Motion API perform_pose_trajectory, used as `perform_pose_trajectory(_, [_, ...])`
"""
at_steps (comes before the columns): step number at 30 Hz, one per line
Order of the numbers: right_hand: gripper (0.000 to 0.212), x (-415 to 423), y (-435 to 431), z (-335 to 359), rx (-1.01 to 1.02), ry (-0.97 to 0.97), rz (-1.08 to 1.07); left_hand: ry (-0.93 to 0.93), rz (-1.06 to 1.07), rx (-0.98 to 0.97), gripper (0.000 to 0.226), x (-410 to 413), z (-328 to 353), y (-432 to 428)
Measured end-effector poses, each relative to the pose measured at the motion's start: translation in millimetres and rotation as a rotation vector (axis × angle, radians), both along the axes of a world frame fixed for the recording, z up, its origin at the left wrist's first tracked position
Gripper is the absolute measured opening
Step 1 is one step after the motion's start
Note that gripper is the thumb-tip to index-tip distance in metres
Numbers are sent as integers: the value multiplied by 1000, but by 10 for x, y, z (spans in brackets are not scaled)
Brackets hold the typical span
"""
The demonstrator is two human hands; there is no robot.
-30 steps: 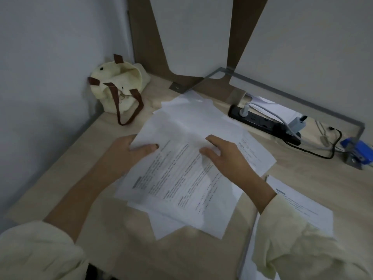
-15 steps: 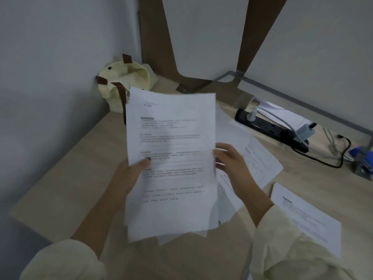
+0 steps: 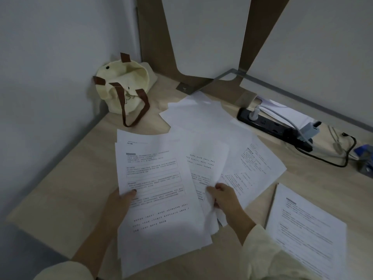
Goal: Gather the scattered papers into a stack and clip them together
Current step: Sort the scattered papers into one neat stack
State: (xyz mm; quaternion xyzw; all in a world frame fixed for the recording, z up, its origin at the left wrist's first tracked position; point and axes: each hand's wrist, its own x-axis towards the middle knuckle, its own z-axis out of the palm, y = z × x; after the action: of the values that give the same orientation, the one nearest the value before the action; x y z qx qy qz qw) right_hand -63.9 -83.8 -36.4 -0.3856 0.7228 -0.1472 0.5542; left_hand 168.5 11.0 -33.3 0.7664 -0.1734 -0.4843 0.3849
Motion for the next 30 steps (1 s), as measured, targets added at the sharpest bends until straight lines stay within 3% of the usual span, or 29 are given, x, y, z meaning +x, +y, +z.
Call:
perform_pose_trajectory(3, [17, -114, -16, 31, -113, 132, 137, 31, -8, -4, 35, -16, 0, 2])
perform_pose_trajectory(7, [21, -353, -120, 228, -312, 157, 90, 65, 14, -39, 37, -43, 7, -14])
perform_pose_trajectory(11, [10, -651, -187, 466, -426, 36, -251, 110, 76, -86, 40, -107, 26, -32])
perform_pose_trajectory(14, [6, -834, -154, 655, -440, -183, -570, 107, 114, -114, 42, -161, 27, -57])
perform_pose_trajectory(17, [10, -893, -69, 728, -368, -446, -693, 127, 127, -153, 43, -242, 42, -62])
perform_pose_trajectory(21, [15, -684, 156, 645, -215, -699, -662, 277, 136, -175, 35, -437, 73, -30])
perform_pose_trajectory(24, [19, -333, 385, 484, -67, -756, -627, 381, 123, -233, 28, -623, 138, 3])
perform_pose_trajectory(28, [14, 117, 631, 282, 105, -732, -595, 457, 74, -276, 52, -755, 119, -11])
perform_pose_trajectory(30, [14, 259, 746, 230, 171, -732, -531, 447, 72, -280, 53, -788, 100, -33])
